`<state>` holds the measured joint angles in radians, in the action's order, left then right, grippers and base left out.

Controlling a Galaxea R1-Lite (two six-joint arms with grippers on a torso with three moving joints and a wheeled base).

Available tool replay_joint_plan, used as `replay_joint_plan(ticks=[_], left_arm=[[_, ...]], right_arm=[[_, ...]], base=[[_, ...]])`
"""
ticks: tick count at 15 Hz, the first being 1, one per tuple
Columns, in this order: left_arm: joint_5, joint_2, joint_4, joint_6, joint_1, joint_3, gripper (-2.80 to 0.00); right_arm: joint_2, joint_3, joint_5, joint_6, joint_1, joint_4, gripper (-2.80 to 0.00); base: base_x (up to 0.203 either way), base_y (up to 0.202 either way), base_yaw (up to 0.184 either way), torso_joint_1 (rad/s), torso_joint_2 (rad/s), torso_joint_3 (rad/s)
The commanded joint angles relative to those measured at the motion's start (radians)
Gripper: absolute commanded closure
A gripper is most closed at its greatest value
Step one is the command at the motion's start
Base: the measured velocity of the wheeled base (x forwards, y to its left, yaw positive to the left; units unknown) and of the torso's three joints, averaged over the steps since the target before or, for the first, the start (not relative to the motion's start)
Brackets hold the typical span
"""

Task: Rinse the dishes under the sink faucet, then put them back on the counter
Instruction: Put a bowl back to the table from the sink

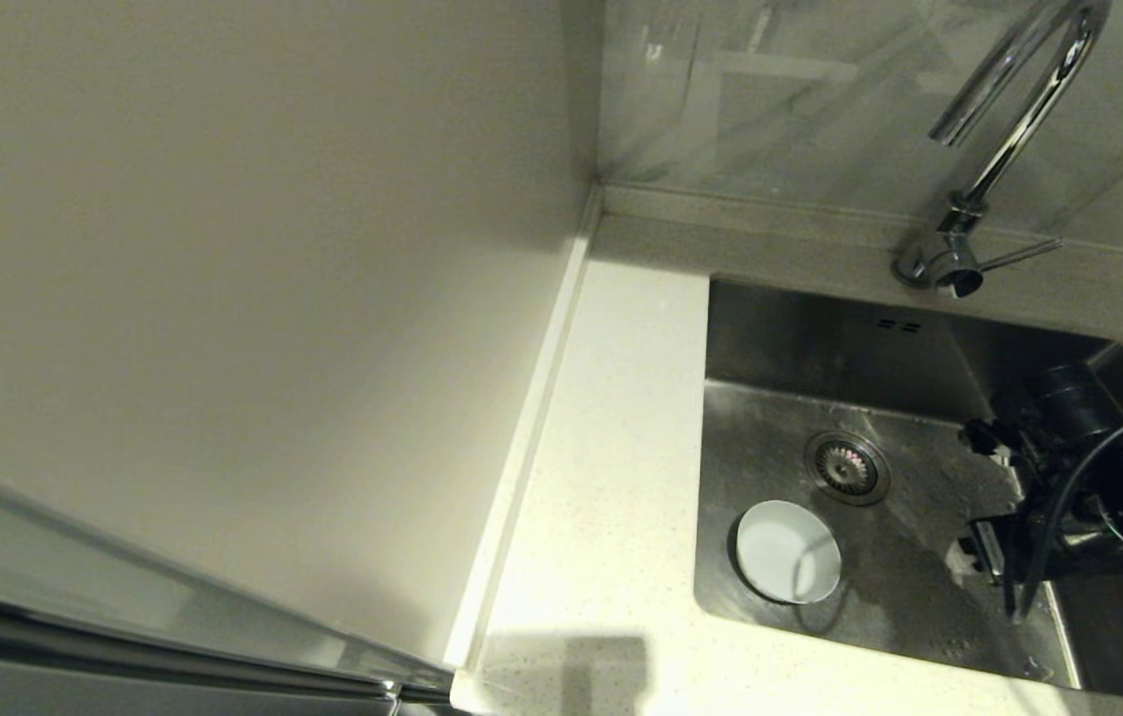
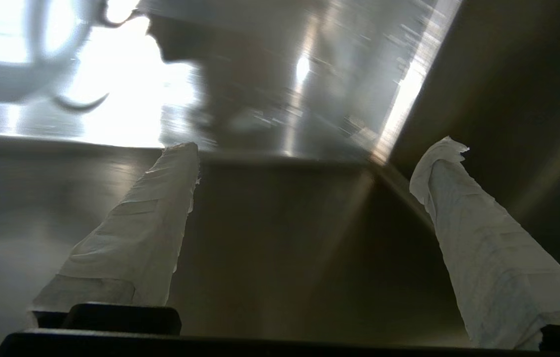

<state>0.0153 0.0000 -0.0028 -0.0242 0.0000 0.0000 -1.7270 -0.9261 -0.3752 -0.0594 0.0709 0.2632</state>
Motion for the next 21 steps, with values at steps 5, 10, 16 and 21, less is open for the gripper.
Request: replay_joint_plan(ticks=[5, 10, 16, 21], left_arm=[[0.0, -0.003, 0.0, 0.0, 0.0, 0.0, 0.0], [0.001, -0.003, 0.0, 0.0, 0.0, 0.0, 0.0], [0.001, -0.003, 0.0, 0.0, 0.0, 0.0, 0.0], [0.001, -0.003, 0.0, 0.0, 0.0, 0.0, 0.0]], right_arm=[[-0.222, -0.212, 0.043, -0.026, 0.161, 0.0, -2.8], [-0.351, -0.294, 0.075, -0.059, 0.198, -0.001, -2.8], [-0.454, -0.371, 0.106, -0.078, 0.199, -0.005, -2.8], [-0.544, -0.453, 0.113, -0.087, 0.192, -0.004, -2.8]], base=[[0.0, 0.0, 0.0, 0.0, 0.0, 0.0], [0.0, 0.0, 0.0, 0.0, 0.0, 0.0], [0.0, 0.0, 0.0, 0.0, 0.0, 0.0], [0.0, 0.0, 0.0, 0.0, 0.0, 0.0]])
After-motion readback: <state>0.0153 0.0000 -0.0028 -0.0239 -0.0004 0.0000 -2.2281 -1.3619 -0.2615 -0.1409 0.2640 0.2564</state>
